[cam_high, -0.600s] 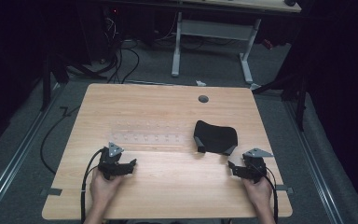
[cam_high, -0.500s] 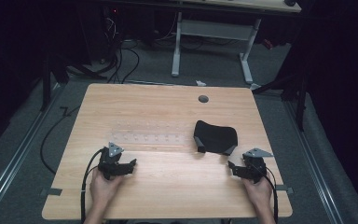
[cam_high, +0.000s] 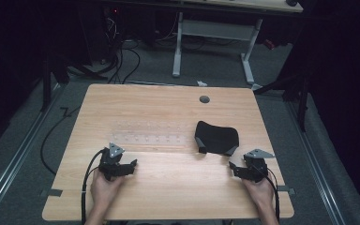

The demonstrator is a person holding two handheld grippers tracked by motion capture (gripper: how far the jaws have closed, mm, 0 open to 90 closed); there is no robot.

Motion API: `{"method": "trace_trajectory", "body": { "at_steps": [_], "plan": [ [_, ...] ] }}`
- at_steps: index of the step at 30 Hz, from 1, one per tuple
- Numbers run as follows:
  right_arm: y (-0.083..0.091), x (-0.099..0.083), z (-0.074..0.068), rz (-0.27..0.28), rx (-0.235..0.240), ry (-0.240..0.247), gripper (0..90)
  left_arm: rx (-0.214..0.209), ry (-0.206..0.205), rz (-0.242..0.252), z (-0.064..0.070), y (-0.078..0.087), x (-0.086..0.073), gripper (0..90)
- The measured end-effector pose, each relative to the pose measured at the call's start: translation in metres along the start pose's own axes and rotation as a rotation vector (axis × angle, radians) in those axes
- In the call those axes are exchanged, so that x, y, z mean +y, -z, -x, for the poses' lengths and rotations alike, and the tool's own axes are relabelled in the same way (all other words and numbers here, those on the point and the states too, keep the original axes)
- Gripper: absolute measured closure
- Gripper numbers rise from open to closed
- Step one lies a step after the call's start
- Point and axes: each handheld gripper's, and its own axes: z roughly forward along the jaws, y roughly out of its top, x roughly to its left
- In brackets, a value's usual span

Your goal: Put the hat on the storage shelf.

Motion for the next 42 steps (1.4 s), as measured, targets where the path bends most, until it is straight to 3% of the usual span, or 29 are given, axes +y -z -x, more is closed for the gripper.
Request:
{"method": "trace_trajectory", "body": {
  "at_steps": [10, 15, 21, 22, 29, 42],
  "plan": [
    [0.002, -0.001, 0.000, 0.011, -0.005, -0.008, 40.3, 0.005, 0.004, 0.003, 0.001, 0.000, 0.000, 21.3],
    [0.004, 0.001, -0.001, 0.002, -0.006, -0.024, 42.4, 0.004, 0.004, 0.003, 0.000, 0.000, 0.000, 21.4],
    [0.013, 0.001, -0.003, 0.030, -0.002, -0.031, 44.1, 0.004, 0.006, 0.004, 0.000, 0.000, 0.000, 21.6],
    [0.017, 0.003, -0.003, 0.048, -0.003, -0.057, 43.4, 0.005, 0.005, 0.004, 0.000, 0.000, 0.000, 21.7],
    [0.025, 0.013, 0.000, 0.128, -0.016, -0.093, 42.5, 0.006, 0.002, 0.002, 0.000, 0.001, 0.000, 21.7],
    [0.020, 0.030, 0.005, 0.138, 0.008, -0.160, 41.8, 0.005, 0.002, 0.002, 0.000, 0.001, 0.000, 21.7]
  ]
}}
